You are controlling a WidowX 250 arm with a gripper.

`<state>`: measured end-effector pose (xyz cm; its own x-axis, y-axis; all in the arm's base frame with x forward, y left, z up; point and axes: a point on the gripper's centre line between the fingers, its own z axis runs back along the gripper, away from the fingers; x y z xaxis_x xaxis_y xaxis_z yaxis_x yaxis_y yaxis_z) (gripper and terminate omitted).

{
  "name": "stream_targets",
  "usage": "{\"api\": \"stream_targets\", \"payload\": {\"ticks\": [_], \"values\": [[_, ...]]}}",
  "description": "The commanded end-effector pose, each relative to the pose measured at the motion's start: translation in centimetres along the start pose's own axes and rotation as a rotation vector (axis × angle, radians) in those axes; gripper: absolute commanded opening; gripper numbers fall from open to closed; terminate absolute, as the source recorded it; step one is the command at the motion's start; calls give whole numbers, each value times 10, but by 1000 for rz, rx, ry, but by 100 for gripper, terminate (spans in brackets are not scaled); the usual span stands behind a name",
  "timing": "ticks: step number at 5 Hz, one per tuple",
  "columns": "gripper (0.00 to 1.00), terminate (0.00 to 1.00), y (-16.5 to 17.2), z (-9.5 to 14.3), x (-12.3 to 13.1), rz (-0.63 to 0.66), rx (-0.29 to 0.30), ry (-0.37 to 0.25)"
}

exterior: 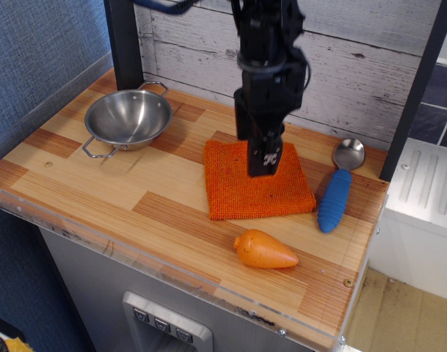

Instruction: Move the orange cloth on the bottom edge of the table

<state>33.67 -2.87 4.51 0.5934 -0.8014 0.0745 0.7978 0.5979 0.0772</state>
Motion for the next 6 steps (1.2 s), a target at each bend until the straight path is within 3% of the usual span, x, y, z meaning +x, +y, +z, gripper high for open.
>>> {"api": "stream_targets", "payload": {"ticks": [1,3,5,6], "values": [[100,0,0,-16,1,20,41,-30],[100,0,3,-35,-11,52,54,-2],[100,0,11,-34,-49,125,101,41],[100,0,14,-42,-67,176,86,41]]}}
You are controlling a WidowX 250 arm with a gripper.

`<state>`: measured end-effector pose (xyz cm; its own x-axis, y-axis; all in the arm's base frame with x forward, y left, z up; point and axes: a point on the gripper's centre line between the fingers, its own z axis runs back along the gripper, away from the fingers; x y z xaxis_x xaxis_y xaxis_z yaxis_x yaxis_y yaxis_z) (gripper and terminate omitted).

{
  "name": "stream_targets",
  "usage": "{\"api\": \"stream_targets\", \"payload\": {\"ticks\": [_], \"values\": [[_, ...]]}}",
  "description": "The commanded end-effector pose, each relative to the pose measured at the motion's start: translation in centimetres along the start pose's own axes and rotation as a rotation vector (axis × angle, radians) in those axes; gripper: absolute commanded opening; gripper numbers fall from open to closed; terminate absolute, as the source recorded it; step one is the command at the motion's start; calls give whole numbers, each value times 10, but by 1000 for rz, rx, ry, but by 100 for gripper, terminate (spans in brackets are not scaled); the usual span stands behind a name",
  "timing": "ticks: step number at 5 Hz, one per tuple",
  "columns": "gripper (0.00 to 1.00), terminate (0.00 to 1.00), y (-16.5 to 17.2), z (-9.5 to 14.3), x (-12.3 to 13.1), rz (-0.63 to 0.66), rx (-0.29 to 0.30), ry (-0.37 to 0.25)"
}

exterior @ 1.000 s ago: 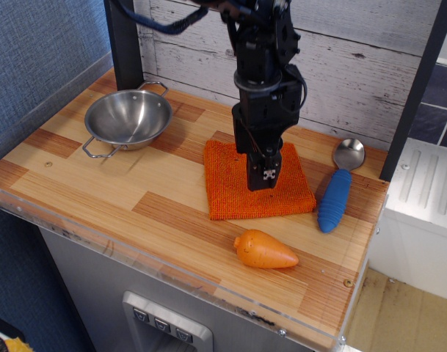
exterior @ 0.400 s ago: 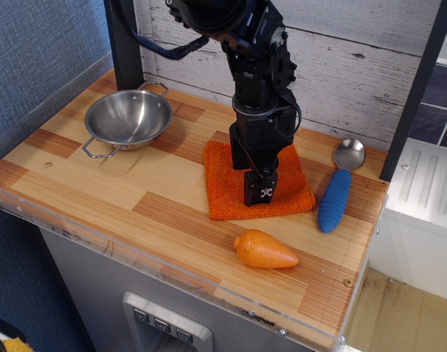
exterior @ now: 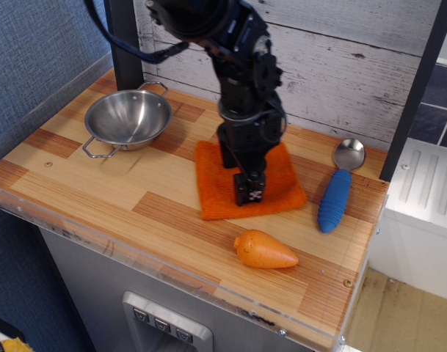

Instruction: Move the orange cloth on the bottom edge of the table

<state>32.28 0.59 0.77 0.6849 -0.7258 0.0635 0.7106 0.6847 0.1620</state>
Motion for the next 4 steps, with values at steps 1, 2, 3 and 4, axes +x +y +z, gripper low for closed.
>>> {"api": "stream_targets", "payload": {"ticks": [1,2,3,4], "values": [[100,0,11,-16,-48,100,-5,57],[100,0,11,-18,-70,150,-16,72],[100,0,4,-12,-95,188,-41,106],[100,0,-9,-8,-117,201,-80,150]]}}
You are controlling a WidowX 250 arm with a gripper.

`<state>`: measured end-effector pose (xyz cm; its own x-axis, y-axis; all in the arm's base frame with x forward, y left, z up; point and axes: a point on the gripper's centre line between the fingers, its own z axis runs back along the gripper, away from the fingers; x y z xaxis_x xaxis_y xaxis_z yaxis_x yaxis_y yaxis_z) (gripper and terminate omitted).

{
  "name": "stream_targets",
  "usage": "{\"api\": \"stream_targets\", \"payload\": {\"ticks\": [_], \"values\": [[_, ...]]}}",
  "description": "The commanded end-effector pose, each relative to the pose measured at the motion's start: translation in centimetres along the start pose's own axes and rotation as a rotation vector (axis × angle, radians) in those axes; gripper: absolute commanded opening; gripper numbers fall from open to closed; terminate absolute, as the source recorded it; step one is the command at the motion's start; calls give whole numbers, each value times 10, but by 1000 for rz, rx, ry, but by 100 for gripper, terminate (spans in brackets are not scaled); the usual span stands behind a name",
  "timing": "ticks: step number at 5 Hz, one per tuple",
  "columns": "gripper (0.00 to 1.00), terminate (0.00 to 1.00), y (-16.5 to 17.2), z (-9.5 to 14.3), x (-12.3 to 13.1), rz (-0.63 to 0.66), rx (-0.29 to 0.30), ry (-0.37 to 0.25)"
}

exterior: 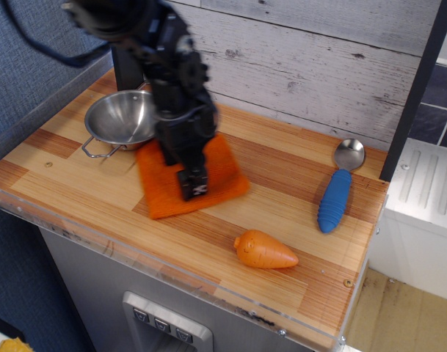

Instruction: Move the orange cloth on the bottom edge of the table

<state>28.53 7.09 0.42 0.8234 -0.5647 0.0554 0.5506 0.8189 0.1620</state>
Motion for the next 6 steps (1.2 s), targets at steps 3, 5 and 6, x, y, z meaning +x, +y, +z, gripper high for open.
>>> {"api": "stream_targets", "payload": {"ticks": [3,5,6], "values": [[100,0,-29,12,-58,-18,-80,87],[100,0,-22,28,-42,-18,-59,34],[100,0,-15,36,-32,1,-55,11]]}}
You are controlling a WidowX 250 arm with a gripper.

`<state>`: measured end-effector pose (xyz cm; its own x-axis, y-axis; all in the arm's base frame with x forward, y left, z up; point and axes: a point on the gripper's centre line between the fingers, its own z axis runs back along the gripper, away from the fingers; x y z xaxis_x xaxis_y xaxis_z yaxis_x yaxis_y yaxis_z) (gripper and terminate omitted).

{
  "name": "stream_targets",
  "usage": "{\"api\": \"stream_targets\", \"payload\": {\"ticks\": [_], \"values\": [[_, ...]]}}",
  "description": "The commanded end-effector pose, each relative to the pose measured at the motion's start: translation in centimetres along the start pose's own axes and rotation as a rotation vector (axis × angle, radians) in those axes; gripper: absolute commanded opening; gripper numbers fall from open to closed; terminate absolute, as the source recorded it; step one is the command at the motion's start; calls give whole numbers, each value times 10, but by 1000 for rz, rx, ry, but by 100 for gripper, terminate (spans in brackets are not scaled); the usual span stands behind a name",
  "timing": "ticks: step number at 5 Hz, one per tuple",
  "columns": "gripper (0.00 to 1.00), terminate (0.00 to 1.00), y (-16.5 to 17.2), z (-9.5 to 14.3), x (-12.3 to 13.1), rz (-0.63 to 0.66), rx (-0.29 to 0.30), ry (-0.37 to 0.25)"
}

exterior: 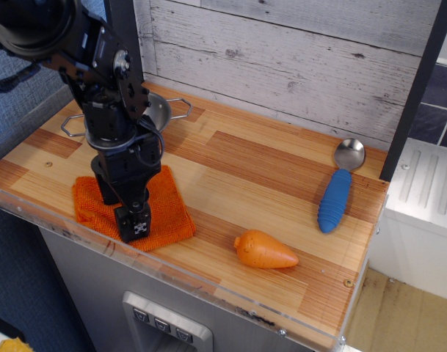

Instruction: Move the orange cloth on the bottom edge of the table

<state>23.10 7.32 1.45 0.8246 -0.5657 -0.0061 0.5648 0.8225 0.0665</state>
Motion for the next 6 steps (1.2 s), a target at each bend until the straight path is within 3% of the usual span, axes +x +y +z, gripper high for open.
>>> {"api": "stream_targets", "payload": {"ticks": [1,4,6], "values": [[100,0,15,39,24,28,55,-93],[100,0,15,100,33,82,50,-181],[100,0,15,100,33,82,50,-181]]}}
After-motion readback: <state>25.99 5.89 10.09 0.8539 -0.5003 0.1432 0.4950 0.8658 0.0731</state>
